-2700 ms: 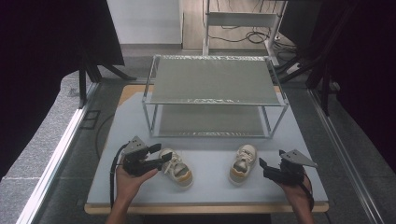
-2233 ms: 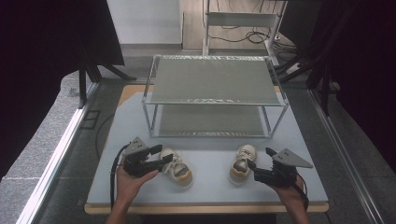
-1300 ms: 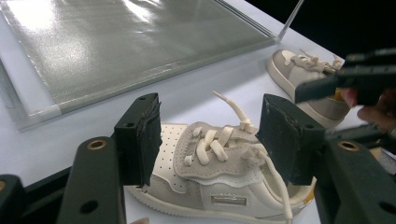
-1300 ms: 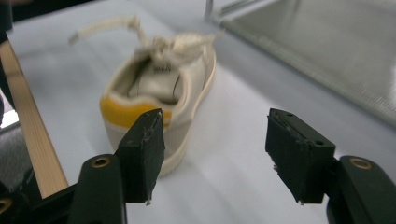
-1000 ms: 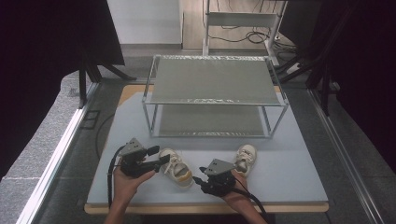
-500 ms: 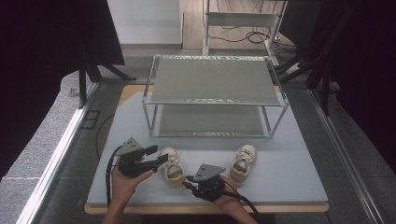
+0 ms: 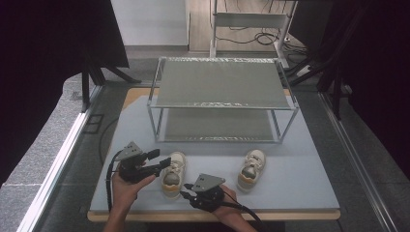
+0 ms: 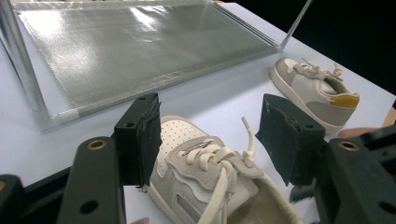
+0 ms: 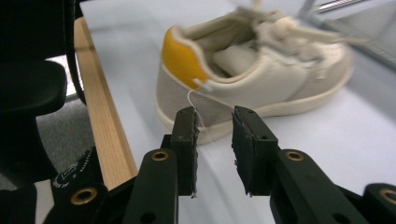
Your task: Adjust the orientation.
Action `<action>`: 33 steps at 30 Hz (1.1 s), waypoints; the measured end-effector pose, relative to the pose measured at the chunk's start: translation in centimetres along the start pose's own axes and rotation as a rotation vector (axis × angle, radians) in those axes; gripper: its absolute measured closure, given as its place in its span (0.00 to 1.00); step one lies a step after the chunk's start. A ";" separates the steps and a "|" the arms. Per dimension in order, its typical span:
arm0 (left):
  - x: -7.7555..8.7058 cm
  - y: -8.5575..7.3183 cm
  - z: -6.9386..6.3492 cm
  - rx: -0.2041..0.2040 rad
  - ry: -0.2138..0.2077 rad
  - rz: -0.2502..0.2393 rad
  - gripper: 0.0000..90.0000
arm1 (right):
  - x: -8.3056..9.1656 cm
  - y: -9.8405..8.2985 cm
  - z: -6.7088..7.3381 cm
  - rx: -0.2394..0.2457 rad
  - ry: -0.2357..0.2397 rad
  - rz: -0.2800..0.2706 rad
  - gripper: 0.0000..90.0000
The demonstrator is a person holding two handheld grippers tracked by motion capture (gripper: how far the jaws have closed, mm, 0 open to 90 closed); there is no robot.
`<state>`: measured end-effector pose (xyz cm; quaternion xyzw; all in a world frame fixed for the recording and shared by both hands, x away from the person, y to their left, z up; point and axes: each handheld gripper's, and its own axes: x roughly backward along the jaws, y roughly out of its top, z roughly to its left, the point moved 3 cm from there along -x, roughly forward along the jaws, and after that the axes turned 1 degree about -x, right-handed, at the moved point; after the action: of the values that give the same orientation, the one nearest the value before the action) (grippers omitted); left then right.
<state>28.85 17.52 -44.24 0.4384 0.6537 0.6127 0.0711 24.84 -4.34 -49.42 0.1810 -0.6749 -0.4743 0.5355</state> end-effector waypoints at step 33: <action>0.3 -0.1 -0.1 -0.003 0.000 0.001 0.43 | 6.3 -3.5 -6.2 -0.086 -0.397 0.115 0.91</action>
<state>28.57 17.69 -44.14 0.4386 0.6525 0.6138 0.0714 27.19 -13.52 -49.02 0.0222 -0.7555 -0.4977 0.4254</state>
